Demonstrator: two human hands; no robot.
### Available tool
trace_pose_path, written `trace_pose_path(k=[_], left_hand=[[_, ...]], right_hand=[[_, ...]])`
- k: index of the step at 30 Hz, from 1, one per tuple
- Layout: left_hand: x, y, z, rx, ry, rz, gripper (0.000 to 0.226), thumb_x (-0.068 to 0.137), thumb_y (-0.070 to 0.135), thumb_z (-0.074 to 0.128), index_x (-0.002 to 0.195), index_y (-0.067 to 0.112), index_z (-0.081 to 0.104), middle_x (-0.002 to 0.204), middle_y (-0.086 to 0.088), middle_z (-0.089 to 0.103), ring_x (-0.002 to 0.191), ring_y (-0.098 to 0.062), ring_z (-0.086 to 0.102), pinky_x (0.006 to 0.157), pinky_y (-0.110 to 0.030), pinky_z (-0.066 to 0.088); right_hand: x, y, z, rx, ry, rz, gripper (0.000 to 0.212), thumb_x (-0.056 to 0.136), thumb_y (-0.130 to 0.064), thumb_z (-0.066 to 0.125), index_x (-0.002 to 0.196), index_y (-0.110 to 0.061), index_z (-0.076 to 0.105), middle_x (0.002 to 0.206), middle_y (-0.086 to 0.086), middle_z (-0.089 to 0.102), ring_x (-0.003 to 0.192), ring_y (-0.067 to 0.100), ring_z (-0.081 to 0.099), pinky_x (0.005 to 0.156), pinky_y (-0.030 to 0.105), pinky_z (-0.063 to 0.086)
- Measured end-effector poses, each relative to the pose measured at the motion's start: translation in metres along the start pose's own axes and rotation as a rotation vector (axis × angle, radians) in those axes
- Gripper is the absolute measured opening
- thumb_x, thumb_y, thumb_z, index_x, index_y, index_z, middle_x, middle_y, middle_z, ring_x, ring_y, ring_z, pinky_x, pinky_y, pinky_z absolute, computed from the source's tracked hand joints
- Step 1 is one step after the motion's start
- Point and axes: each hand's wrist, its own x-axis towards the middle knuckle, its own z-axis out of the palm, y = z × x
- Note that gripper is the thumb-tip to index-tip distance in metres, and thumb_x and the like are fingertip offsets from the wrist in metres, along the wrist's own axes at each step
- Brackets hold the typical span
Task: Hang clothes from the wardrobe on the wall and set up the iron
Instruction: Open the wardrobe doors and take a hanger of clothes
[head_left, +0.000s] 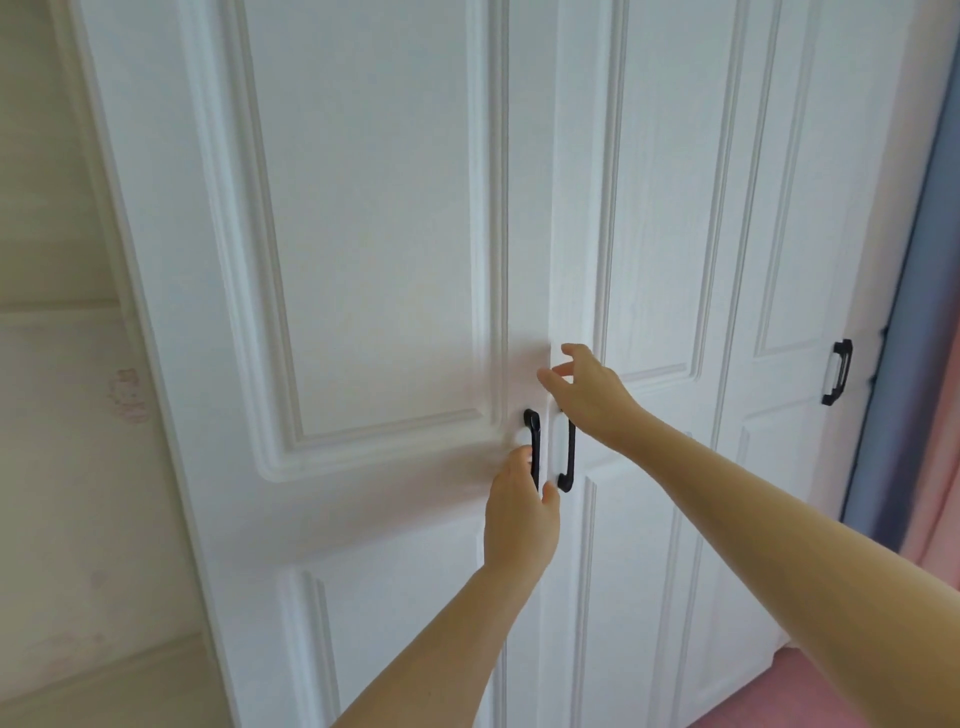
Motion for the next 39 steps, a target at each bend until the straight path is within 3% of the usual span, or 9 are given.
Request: trace_pose_path(k=[3,8,14,19,22,30,35,39], left_hand=[[-0.006,0.002,-0.001,-0.017,0.014,0.019,0.023,0.092,0.018,0.050,0.115,0.023,0.049,0.102,0.008,0.059,0.097,-0.015,0.057,0.084,-0.036,0.050],[-0.025,0.006,-0.002,-0.038,0.027,0.060,0.019,0.094,0.019,0.049,0.112,0.026,0.048,0.100,0.011,0.057,0.093,-0.011,0.056,0.081,-0.034,0.052],[-0.063,0.020,-0.009,-0.036,0.050,0.091,0.009,0.096,0.023,0.048,0.104,0.025,0.048,0.094,0.010,0.055,0.086,-0.010,0.055,0.076,-0.030,0.051],[-0.105,0.033,-0.025,-0.023,0.051,0.142,0.009,0.097,0.019,0.048,0.105,0.025,0.049,0.092,0.010,0.053,0.084,-0.008,0.054,0.074,-0.023,0.049],[-0.130,0.035,-0.041,-0.053,0.018,0.173,0.010,0.097,0.020,0.049,0.103,0.027,0.049,0.091,0.010,0.054,0.083,-0.008,0.054,0.073,-0.025,0.050],[-0.198,0.042,-0.094,-0.128,-0.004,0.224,0.009,0.097,0.022,0.050,0.105,0.025,0.052,0.091,0.009,0.057,0.081,-0.008,0.056,0.073,-0.026,0.051],[-0.240,0.040,-0.136,-0.150,0.005,0.237,0.014,0.097,0.024,0.052,0.110,0.027,0.052,0.097,0.010,0.059,0.086,-0.006,0.058,0.077,-0.024,0.053],[-0.268,0.032,-0.172,-0.130,0.013,0.270,0.018,0.096,0.026,0.053,0.114,0.026,0.053,0.099,0.009,0.061,0.087,-0.006,0.060,0.077,-0.019,0.052]], right_hand=[[-0.001,-0.004,-0.001,0.073,0.006,0.010,0.060,0.098,-0.042,0.041,0.148,-0.016,0.020,0.139,0.004,0.047,0.113,0.024,0.054,0.085,0.030,0.040],[-0.016,-0.012,-0.002,0.197,0.056,-0.004,0.043,0.099,-0.035,0.040,0.138,-0.016,0.034,0.113,0.008,0.058,0.091,0.022,0.057,0.072,0.030,0.046],[-0.063,-0.016,-0.012,0.227,0.128,-0.017,0.030,0.099,-0.035,0.041,0.124,-0.018,0.038,0.106,0.016,0.059,0.095,0.031,0.060,0.075,0.038,0.051],[-0.112,-0.026,-0.022,0.184,0.196,-0.045,0.028,0.099,-0.038,0.043,0.119,-0.019,0.038,0.093,0.006,0.058,0.081,0.022,0.059,0.058,0.025,0.047],[-0.142,-0.036,-0.024,0.179,0.248,-0.059,0.028,0.099,-0.036,0.044,0.119,-0.018,0.039,0.089,0.001,0.058,0.081,0.020,0.060,0.057,0.022,0.045],[-0.224,-0.072,-0.018,0.160,0.330,-0.106,0.029,0.099,-0.033,0.046,0.124,-0.020,0.038,0.093,0.001,0.058,0.078,0.015,0.060,0.052,0.012,0.040],[-0.272,-0.100,-0.009,0.120,0.338,-0.149,0.033,0.098,-0.032,0.047,0.127,-0.021,0.036,0.091,0.008,0.060,0.077,0.021,0.060,0.058,0.020,0.041],[-0.304,-0.126,0.002,0.081,0.293,-0.182,0.039,0.098,-0.032,0.046,0.132,-0.021,0.031,0.105,0.005,0.057,0.086,0.017,0.058,0.071,0.026,0.044]])
